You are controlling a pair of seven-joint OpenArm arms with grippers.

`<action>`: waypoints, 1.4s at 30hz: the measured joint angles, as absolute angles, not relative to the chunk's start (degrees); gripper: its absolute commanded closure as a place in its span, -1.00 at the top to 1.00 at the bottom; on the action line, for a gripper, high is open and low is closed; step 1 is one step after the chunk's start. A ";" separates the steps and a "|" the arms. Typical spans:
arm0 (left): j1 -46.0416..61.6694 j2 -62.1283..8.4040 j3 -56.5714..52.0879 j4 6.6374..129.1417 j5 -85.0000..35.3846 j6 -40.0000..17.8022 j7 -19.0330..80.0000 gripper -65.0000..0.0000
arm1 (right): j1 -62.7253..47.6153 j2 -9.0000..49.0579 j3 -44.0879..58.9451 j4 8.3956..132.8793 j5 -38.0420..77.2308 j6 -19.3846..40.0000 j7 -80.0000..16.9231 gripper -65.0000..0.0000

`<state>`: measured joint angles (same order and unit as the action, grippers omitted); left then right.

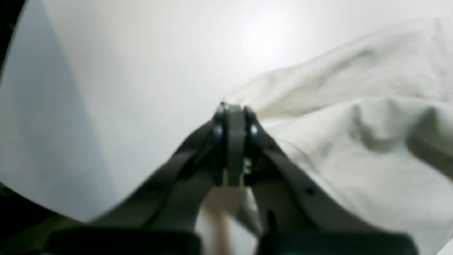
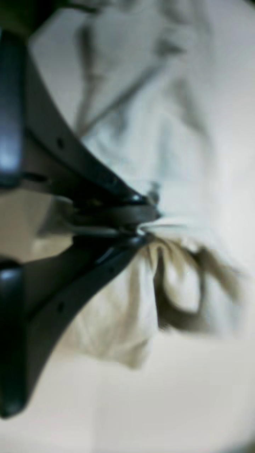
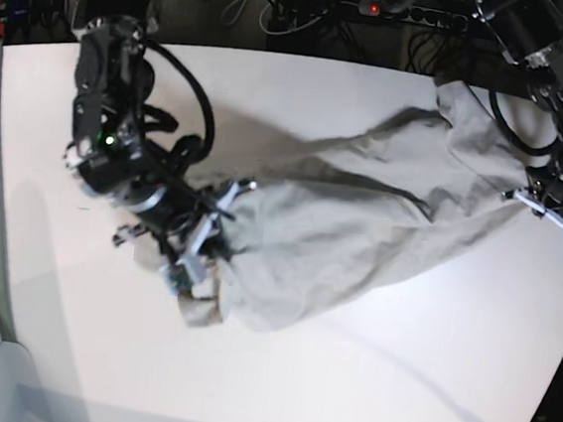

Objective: Layout the t-shirt on the table in an organized manner, then fold the t-shirt properly

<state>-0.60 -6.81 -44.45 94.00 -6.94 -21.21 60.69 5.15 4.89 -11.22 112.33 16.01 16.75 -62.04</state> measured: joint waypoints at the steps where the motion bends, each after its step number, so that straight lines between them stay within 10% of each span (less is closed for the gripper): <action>1: -0.75 -6.81 -44.42 94.21 -6.85 -21.21 60.69 -0.99 | 2.66 4.89 -12.27 111.79 16.43 16.84 -62.17 -1.00; 13: -0.82 -6.81 -44.38 95.37 -7.07 -21.23 60.69 -0.99 | -4.36 5.19 -27.09 111.74 16.12 16.78 -61.73 -0.97; 21: -0.64 -6.81 -44.38 95.37 -7.07 -21.21 60.71 -0.99 | -2.39 5.21 -28.18 111.81 16.32 16.75 -71.81 -0.10; 42: -0.54 -6.76 -44.38 95.37 -7.11 -21.21 60.69 -0.99 | 2.15 15.55 -11.60 114.76 17.12 16.78 -71.81 -0.08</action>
<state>-0.54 -6.76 -44.38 95.37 -7.11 -21.21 60.69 2.15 15.55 -11.60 114.76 17.12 16.78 -71.81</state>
